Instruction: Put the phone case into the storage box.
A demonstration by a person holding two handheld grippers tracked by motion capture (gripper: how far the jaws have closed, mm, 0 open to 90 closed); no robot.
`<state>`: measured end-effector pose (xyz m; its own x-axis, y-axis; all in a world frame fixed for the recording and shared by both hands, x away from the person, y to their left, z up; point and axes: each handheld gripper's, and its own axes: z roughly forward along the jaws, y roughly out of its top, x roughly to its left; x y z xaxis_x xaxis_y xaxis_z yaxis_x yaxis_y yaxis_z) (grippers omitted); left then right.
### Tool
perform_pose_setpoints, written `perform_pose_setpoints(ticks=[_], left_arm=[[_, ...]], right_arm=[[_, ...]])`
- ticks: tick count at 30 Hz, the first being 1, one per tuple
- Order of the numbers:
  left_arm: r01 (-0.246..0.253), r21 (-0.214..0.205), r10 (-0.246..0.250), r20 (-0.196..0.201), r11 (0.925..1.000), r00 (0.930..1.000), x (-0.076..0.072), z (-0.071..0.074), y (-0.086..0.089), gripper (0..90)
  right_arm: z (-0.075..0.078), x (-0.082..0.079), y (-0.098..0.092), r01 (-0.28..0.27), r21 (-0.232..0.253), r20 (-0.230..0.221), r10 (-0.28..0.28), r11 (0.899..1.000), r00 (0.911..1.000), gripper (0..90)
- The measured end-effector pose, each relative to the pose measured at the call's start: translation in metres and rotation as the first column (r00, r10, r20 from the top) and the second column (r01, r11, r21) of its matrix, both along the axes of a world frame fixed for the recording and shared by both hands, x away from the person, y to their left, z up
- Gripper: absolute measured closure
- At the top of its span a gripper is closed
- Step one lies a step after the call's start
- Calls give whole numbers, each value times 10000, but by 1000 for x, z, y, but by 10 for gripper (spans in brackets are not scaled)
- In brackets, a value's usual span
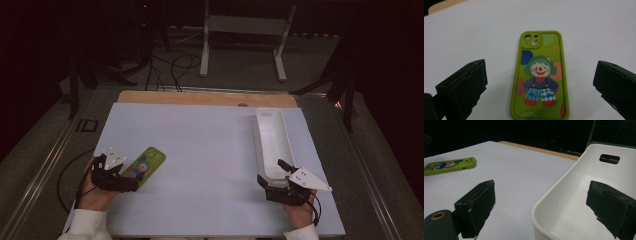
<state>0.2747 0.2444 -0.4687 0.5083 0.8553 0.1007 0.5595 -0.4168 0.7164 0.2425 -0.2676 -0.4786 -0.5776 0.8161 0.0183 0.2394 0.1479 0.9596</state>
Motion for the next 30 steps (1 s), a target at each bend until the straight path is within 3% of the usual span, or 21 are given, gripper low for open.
perform_pose_setpoints(ticks=[15, 30], left_arm=[[158, 855, -63, -1100, 9962, 9939, 13, -12, -8, 0], [19, 1231, 240, -2081, 9924, 9778, 27, -23, -12, 0]], right_arm=[[-1, 0, 1, 5, -32, -35, -5, 10000, 10000, 85], [-1, 1, 2, 13, -35, -32, -13, 10000, 10000, 85]])
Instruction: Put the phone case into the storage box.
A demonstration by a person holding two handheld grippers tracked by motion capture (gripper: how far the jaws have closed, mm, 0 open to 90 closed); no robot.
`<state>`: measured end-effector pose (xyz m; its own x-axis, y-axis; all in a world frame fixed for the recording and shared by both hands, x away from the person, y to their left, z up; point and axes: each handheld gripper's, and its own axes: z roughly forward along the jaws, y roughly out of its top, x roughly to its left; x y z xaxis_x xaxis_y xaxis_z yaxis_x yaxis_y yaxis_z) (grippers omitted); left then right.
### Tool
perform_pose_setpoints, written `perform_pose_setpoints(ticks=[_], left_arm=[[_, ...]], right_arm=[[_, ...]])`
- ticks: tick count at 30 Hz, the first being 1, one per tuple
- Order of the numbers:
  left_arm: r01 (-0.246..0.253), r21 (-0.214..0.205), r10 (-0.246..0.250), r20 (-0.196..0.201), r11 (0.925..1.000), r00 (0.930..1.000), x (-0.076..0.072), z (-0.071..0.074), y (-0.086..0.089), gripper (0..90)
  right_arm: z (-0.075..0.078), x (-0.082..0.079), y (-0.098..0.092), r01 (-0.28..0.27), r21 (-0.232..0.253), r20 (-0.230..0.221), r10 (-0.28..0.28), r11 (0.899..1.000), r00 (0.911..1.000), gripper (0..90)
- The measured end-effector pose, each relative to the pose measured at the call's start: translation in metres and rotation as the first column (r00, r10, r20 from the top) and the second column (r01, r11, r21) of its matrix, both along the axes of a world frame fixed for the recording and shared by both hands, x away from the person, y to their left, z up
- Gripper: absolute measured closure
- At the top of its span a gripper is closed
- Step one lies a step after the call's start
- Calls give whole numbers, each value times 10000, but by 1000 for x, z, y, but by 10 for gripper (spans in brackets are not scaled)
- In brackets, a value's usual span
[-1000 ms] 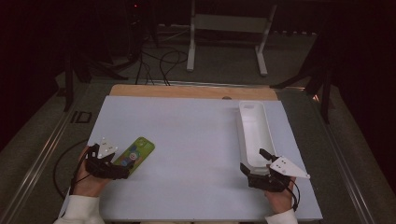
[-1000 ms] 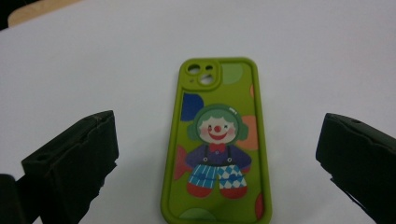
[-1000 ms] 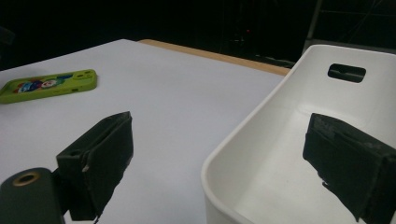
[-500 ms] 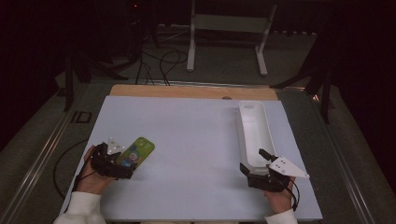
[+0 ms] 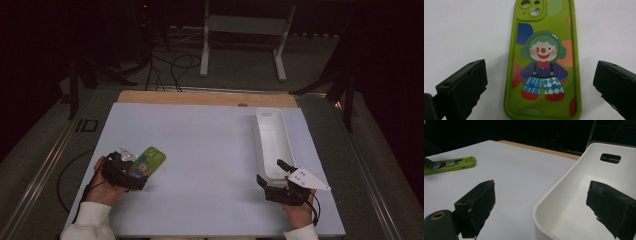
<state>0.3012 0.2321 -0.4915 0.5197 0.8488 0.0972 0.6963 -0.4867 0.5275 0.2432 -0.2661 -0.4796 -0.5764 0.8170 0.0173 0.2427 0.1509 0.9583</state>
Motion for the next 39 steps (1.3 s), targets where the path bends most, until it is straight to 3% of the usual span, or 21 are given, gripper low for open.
perform_pose_setpoints(ticks=[9, 17, 24, 33, 39], left_arm=[[84, 66, -81, -464, 9999, 9989, 6, -6, -2, 0], [137, -132, -149, -950, 9998, 9954, 11, -11, -3, 29], [38, 45, -33, -1075, 10000, 9942, 14, -15, -4, 65], [172, -364, -218, -1293, 9992, 9914, 15, -15, -1, 143], [140, -420, -198, -1404, 9990, 9899, 16, -16, 0, 144]], right_arm=[[0, 0, 0, 0, -11, -4, 0, 10000, 10000, 85], [0, 0, 0, 21, -34, -17, -21, 10000, 10000, 85], [0, 0, 0, 36, -48, -21, -36, 10000, 10000, 85], [0, 0, 0, 49, -54, -16, -49, 10000, 10000, 85], [0, 0, 1, 61, -76, -25, -61, 10000, 10000, 85]])
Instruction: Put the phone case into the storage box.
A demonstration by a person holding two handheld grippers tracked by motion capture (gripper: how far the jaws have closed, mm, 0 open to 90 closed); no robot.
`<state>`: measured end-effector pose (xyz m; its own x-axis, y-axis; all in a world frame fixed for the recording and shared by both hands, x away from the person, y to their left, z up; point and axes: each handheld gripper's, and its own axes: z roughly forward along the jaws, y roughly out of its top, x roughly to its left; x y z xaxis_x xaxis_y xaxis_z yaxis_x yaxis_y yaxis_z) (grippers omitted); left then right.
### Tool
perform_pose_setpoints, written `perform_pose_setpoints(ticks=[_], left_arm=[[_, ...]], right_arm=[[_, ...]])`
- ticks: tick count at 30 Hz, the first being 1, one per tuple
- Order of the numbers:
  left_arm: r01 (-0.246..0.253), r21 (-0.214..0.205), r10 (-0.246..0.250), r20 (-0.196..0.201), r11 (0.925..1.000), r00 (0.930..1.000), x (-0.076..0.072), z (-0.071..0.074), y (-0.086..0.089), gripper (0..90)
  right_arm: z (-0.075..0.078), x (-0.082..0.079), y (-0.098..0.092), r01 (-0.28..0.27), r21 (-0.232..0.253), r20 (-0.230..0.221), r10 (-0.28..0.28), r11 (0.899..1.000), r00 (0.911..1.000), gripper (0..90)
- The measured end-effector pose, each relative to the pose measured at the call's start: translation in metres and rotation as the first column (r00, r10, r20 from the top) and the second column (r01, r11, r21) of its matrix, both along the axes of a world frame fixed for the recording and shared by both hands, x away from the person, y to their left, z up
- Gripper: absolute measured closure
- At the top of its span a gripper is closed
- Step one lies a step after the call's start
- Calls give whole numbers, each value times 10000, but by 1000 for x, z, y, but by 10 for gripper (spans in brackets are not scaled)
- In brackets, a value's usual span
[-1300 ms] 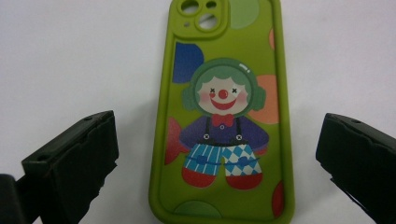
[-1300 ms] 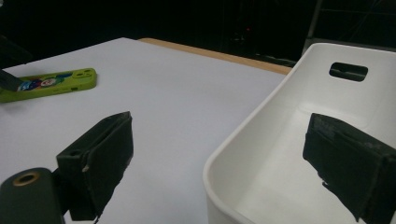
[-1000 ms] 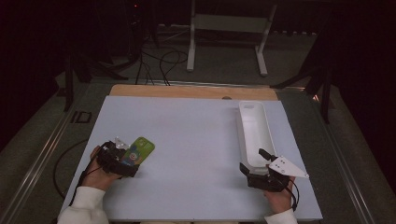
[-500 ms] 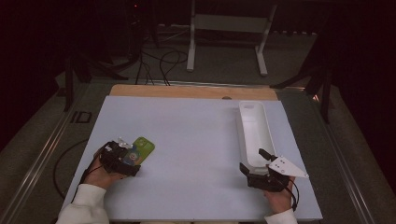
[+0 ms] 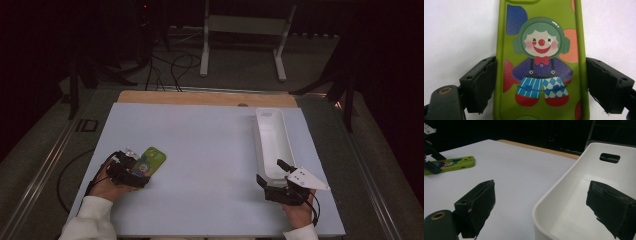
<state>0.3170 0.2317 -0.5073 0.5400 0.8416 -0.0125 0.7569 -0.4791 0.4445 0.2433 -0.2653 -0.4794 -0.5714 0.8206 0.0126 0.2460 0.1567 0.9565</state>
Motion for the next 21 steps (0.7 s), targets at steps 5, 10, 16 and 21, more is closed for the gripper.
perform_pose_setpoints(ticks=[5, 10, 16, 21], left_arm=[[70, -21, -70, 37, 10000, 10000, 0, 0, 1, 147], [75, 12, -75, 104, 10000, 9999, -1, 0, 0, 156], [-22, -39, 23, 283, 10000, 9996, -3, 0, 0, 161], [-243, -232, 257, 595, 9994, 9979, -5, 0, 2, 162]], right_arm=[[0, 0, 0, 6, 2, -4, -6, 10000, 10000, 85], [0, 0, 0, 35, 1, 7, -35, 10000, 10000, 85], [0, 0, -1, 70, 11, 8, -70, 10000, 10000, 85], [0, 0, -1, 66, 8, 8, -66, 10000, 10000, 85]])
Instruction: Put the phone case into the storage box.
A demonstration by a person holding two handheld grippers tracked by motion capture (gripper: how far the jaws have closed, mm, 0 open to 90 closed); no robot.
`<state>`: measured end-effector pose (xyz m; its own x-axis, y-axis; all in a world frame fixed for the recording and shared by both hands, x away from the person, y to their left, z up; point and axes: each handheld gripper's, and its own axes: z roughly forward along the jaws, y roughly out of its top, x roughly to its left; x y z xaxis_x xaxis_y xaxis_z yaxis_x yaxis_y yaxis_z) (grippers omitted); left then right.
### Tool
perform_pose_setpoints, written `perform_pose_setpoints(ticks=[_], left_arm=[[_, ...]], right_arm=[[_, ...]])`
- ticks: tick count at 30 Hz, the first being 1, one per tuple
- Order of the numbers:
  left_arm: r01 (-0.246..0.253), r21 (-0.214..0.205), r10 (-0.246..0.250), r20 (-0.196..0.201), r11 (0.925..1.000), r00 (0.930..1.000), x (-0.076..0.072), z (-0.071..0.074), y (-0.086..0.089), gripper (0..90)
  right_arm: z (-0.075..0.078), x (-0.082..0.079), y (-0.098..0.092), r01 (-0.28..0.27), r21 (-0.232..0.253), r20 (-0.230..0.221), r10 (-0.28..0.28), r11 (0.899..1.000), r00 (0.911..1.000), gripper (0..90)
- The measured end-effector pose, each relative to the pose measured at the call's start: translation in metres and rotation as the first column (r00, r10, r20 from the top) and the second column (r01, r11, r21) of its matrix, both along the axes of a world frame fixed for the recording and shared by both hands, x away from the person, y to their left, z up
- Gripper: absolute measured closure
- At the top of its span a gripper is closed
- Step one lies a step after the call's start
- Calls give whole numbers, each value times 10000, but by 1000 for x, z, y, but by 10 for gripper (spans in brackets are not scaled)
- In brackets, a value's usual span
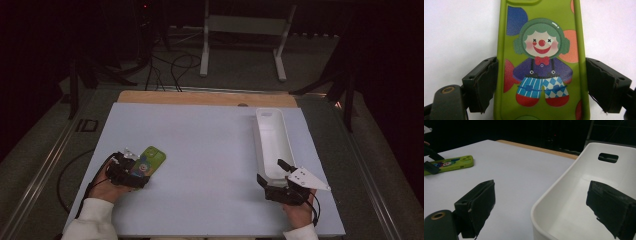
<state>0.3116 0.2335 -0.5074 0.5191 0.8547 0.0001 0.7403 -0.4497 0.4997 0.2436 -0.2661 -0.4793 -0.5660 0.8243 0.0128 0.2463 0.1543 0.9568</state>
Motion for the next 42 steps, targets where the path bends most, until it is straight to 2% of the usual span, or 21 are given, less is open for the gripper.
perform_pose_setpoints(ticks=[9, 11, 16, 20, 22, 31, 35, 42], left_arm=[[37, -26, -35, 464, 10000, 9989, -4, 3, -2, 161], [21, 29, -23, 702, 10000, 9975, -6, 4, -3, 161], [-99, -221, 127, 1317, 9997, 9912, -9, 8, -4, 161], [-107, -321, 165, 1868, 9994, 9823, -12, 11, -4, 161], [-97, -272, 150, 2007, 9996, 9795, -13, 12, -4, 161], [-118, -525, 257, 2730, 9985, 9617, -17, 16, -3, 161], [-162, -721, 387, 3233, 9973, 9455, -20, 18, -3, 161], [-314, -1017, 671, 3696, 9943, 9268, -23, 21, -1, 161]], right_arm=[[0, 0, 0, 9, -2, 11, -9, 10000, 10000, 85], [0, 0, 0, 7, 10, 10, -7, 10000, 10000, 85], [0, 0, 0, 5, 26, 19, -5, 10000, 10000, 86], [0, 0, 0, 15, 25, 19, -15, 10000, 10000, 85], [0, 0, 0, 19, 30, 18, -19, 10000, 10000, 85], [0, 0, 0, 28, 31, 19, -28, 10000, 10000, 85], [0, 0, 1, 21, 35, 26, -21, 10000, 10000, 85], [0, -1, 2, -26, 15, 33, 26, 10000, 10000, 85]])
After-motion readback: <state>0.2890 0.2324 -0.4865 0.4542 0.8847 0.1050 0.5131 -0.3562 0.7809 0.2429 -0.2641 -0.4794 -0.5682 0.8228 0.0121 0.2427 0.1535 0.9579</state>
